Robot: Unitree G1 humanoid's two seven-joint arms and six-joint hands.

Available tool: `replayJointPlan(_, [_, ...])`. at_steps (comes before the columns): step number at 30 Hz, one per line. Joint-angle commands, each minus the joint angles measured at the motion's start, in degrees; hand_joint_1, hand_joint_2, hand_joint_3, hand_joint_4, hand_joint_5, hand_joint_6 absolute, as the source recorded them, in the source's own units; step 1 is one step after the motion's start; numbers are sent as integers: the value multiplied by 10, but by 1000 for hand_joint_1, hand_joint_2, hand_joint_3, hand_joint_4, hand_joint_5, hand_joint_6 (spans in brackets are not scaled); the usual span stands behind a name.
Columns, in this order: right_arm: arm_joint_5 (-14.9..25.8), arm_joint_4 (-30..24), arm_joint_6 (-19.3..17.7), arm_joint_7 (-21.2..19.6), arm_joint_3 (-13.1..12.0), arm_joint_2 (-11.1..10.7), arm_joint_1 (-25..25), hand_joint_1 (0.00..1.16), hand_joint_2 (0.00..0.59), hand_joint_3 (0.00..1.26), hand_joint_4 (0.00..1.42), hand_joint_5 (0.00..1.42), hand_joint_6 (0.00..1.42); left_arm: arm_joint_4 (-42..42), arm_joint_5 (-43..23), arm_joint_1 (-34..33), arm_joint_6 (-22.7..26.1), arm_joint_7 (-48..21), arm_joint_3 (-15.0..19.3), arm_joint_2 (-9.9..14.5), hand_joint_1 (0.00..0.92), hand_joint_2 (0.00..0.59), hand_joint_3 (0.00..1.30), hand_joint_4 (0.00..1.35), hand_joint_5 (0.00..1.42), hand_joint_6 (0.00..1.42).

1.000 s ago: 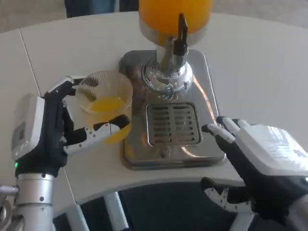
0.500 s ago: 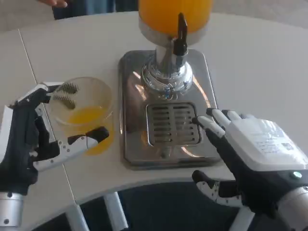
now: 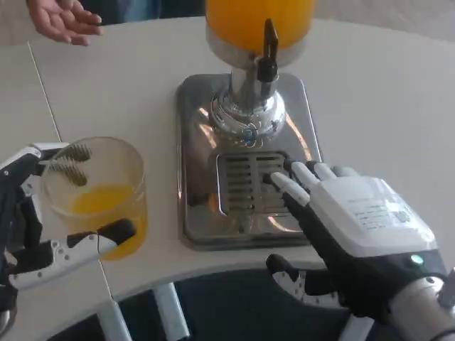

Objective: Grasp the cup under the faucet to collect the drink, then remove the cup.

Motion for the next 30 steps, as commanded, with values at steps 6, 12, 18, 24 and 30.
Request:
replayJointPlan(6, [-4, 2, -1, -11, 6, -2, 3, 692, 435, 86, 0, 0, 0, -39, -23, 19, -31, -13, 19, -8, 536, 34, 952, 1142, 1337, 1424])
replayJointPlan(12, [-2, 2, 1, -11, 8, -2, 6, 691, 435, 81, 0, 0, 0, -49, -24, 25, -28, -19, 23, -18, 536, 39, 952, 1142, 1336, 1424])
replayJointPlan(18, [-5, -6, -1, -9, 13, 0, 12, 690, 435, 77, 0, 0, 0, -62, -28, 33, -29, -24, 26, -25, 536, 41, 952, 1142, 1336, 1424])
replayJointPlan(24, [-8, -8, 0, -11, 19, 5, 18, 690, 435, 75, 0, 0, 0, -73, -34, 38, -25, -29, 32, -27, 536, 41, 952, 1142, 1336, 1424])
replayJointPlan(30, [-17, -18, -3, -12, 28, 10, 30, 690, 435, 75, 0, 0, 0, -84, -38, 45, -29, -33, 41, -30, 536, 41, 952, 1142, 1336, 1424])
